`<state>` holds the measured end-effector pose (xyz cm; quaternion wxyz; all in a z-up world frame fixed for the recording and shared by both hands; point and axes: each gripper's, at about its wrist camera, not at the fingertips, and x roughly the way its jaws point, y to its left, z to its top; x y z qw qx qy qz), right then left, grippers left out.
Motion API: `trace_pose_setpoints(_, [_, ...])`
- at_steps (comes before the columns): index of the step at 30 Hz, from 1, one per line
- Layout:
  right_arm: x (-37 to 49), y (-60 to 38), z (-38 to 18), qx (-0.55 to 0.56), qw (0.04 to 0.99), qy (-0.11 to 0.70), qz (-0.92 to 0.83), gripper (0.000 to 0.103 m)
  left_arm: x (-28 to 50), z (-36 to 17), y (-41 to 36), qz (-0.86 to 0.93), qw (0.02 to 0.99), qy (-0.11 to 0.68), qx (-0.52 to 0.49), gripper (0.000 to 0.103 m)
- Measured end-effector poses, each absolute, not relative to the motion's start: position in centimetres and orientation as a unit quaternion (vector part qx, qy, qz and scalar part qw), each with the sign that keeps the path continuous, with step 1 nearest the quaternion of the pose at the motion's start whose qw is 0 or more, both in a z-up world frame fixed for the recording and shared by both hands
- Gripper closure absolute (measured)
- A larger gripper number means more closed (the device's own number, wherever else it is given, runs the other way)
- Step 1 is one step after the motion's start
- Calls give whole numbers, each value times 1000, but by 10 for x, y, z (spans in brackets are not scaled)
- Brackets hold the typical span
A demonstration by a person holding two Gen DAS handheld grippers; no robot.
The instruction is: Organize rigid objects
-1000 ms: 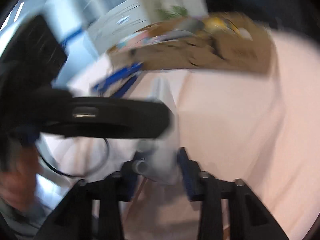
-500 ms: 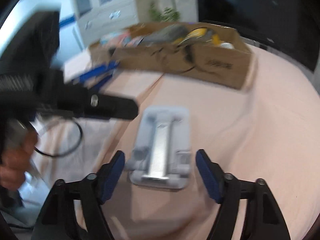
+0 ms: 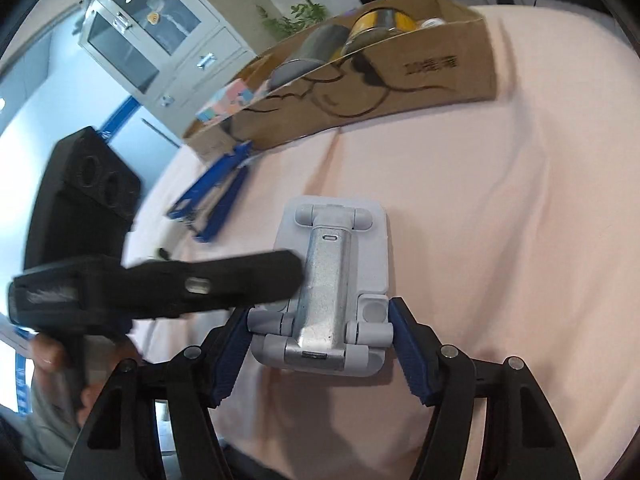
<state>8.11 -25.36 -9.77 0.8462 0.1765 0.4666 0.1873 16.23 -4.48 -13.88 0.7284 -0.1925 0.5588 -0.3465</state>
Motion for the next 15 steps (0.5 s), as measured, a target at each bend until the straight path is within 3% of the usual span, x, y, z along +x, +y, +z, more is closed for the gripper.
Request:
trace_pose_setpoints(7, [93, -213, -46, 146, 875, 407, 220, 39, 168, -78, -24, -337, 784, 491, -177, 73])
trace_pose_setpoints(15, [176, -170, 21, 140, 899, 342, 234, 39, 260, -8, 15, -312, 821, 445, -176, 73])
